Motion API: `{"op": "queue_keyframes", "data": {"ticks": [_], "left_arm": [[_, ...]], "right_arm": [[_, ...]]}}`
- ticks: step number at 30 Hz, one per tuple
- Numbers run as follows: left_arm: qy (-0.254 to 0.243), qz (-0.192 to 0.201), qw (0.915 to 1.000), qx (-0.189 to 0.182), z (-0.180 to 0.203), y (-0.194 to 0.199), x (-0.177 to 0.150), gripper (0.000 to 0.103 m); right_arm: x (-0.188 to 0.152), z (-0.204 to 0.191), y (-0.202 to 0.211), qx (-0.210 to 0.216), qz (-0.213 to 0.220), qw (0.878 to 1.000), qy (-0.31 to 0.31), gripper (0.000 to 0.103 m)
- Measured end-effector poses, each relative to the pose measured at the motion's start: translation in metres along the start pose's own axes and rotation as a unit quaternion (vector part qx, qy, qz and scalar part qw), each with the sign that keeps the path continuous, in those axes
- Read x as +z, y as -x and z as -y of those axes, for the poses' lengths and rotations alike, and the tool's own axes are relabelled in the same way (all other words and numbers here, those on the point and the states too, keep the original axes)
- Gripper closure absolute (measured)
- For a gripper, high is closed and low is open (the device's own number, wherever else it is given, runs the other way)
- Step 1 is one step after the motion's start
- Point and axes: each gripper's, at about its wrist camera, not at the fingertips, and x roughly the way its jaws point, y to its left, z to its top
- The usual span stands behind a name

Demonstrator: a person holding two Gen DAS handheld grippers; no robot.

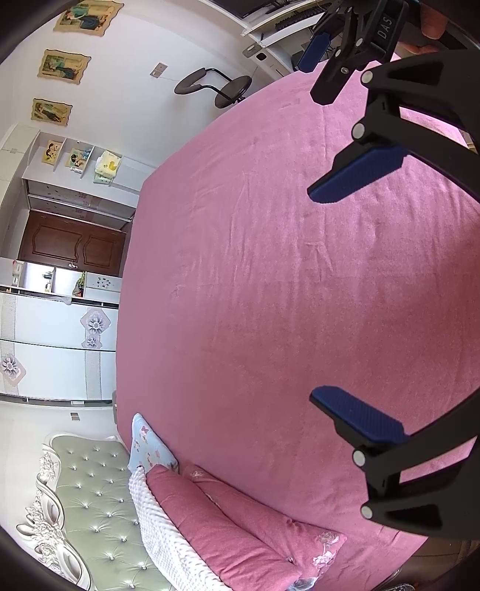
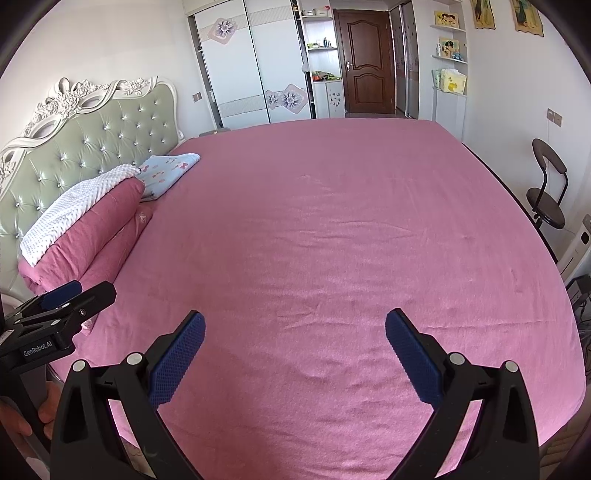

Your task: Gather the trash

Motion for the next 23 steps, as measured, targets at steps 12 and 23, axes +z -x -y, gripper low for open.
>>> {"op": "queue_keyframes", "data": {"ticks": [12,23], "left_arm": [[0.006,0.001,1.0,-0.004,-0.0029,-0.0011,0.003,0.004],[0.013,0.002,0.9999,0.006,-0.004,-0.0007,0.0051,0.004]], "right_arm": [[-0.0015,0.0004,-0.0013,0.0,-0.003,1.0,-0.001,0.008],[-0.0012,0.0,-0.0024,0.002,-0.006,1.0,0.001,0.008]]}}
